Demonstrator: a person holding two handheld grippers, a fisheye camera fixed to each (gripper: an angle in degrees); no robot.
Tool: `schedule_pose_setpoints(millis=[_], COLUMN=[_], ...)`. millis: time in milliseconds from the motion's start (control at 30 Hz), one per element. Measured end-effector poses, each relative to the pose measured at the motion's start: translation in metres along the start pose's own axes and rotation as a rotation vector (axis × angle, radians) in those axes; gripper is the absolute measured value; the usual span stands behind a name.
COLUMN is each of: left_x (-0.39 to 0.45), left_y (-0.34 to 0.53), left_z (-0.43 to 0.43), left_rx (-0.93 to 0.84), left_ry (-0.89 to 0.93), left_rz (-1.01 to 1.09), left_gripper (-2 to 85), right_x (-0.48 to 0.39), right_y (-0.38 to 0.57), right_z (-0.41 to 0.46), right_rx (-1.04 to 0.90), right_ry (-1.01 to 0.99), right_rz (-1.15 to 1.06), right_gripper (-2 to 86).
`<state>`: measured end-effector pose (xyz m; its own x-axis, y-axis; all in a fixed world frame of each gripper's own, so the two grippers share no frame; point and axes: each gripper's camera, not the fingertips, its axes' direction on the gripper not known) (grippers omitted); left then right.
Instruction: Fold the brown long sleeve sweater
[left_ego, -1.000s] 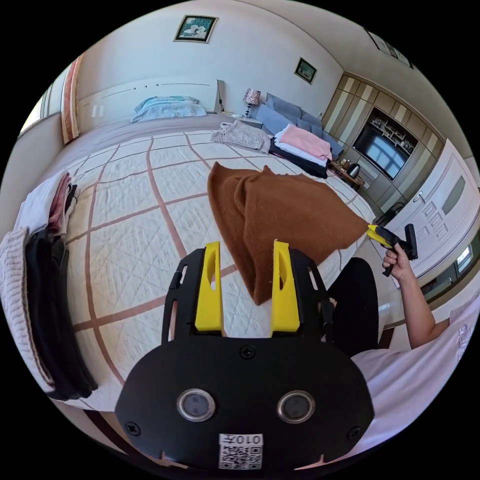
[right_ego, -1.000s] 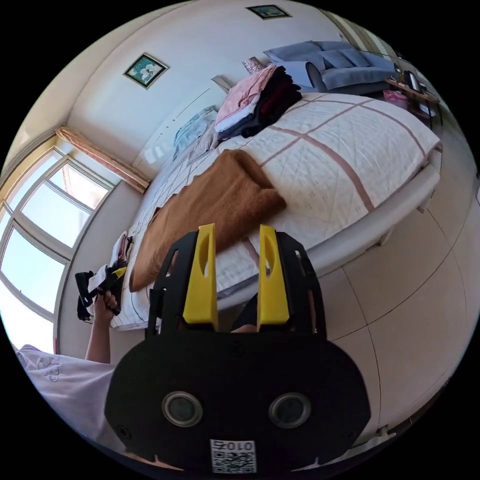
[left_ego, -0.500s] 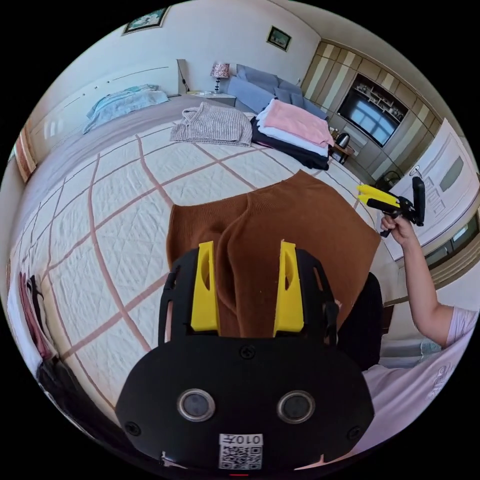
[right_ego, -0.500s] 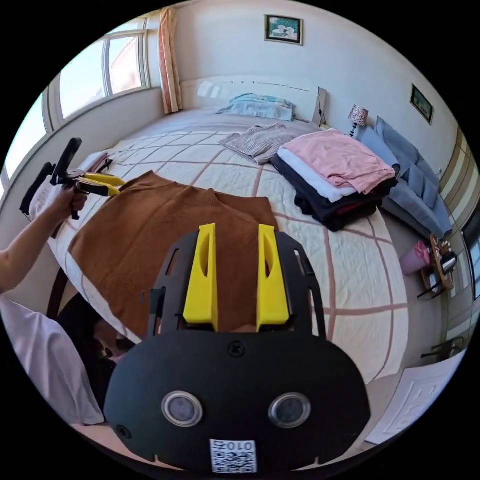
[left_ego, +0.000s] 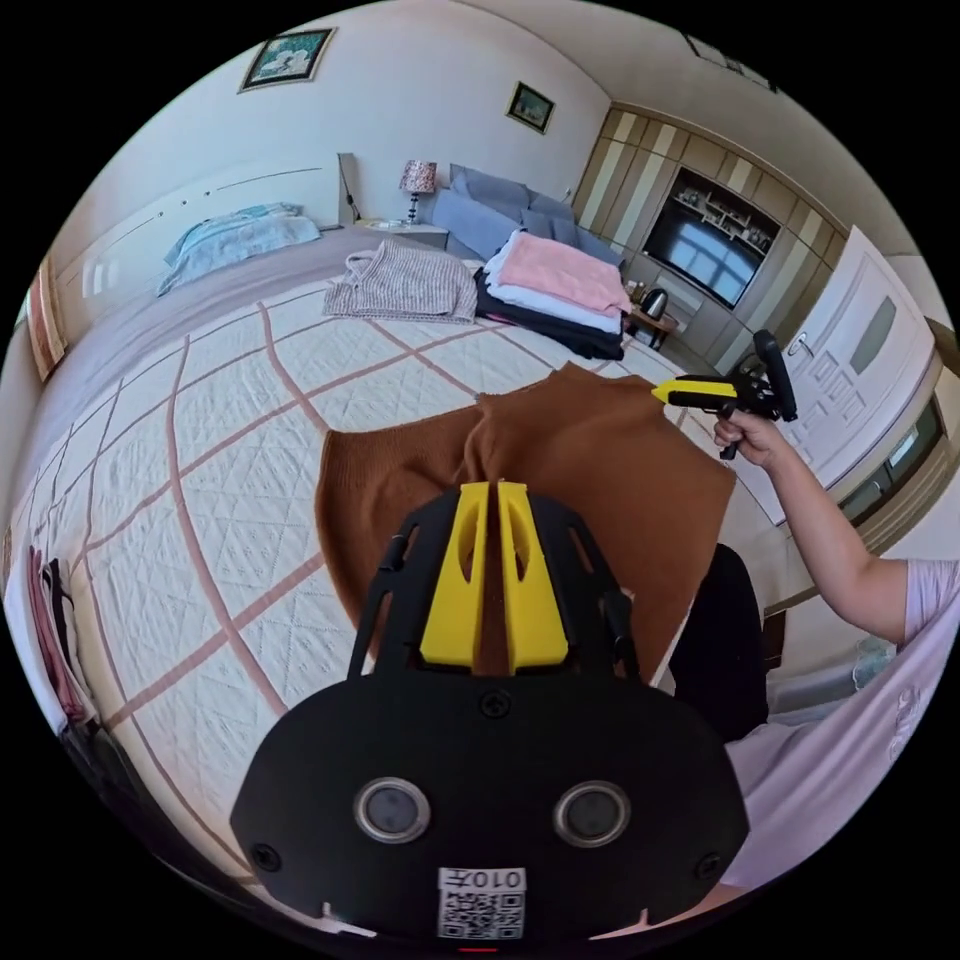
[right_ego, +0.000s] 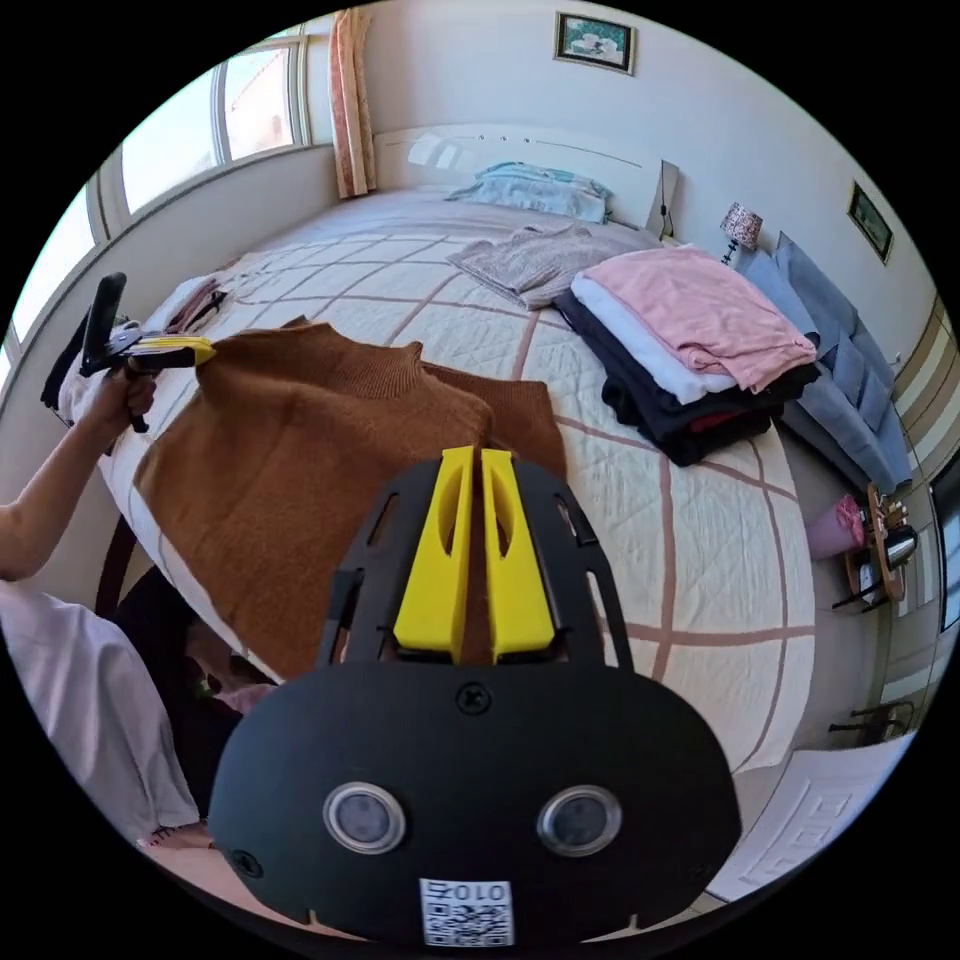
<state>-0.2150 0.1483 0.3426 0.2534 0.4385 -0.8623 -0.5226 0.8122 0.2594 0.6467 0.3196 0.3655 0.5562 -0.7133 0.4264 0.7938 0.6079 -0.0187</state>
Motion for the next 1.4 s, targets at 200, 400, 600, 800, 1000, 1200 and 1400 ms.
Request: schedule_pose_setpoints(millis=[200, 400, 600, 800, 1000, 1200, 1400], left_x=[0.086, 0.133, 0.190, 0.219, 0.230, 0.225, 0.179], left_y=[0.084, 0.150, 0.129, 0.113, 0.114, 0.088, 0.065], left_z=[-0.069, -0.043, -0.035, -0.043, -0.058, -0.076, -0.066], left_rx=[0.113, -0.015, 0.007, -0.015, -0.049, -0.100, -0.162], left_ry=[0.041, -0.051, -0.306, -0.380, -0.346, -0.338, -0.120], left_rz=[0.190, 0.167, 0.317, 0.445, 0.535, 0.553, 0.452], left_gripper=[0.1, 0.1, 1.9, 5.0, 8.1, 12.3, 13.1], right_x=[-0.038, -0.072, -0.108, -0.113, -0.104, -0.101, -0.097], right_y=[0.115, 0.171, 0.151, 0.135, 0.111, 0.106, 0.124], right_z=[-0.071, -0.057, -0.067, -0.087, -0.075, -0.073, -0.093], right_rx=[0.135, 0.069, 0.140, 0.148, 0.006, -0.026, -0.006], right_ry=[-0.057, 0.021, 0.186, 0.275, 0.160, 0.099, 0.089], right_rz=[-0.033, -0.007, -0.114, -0.171, -0.263, -0.278, -0.239], right_gripper=[3.2, 3.4, 9.7, 12.4, 12.9, 10.6, 6.5])
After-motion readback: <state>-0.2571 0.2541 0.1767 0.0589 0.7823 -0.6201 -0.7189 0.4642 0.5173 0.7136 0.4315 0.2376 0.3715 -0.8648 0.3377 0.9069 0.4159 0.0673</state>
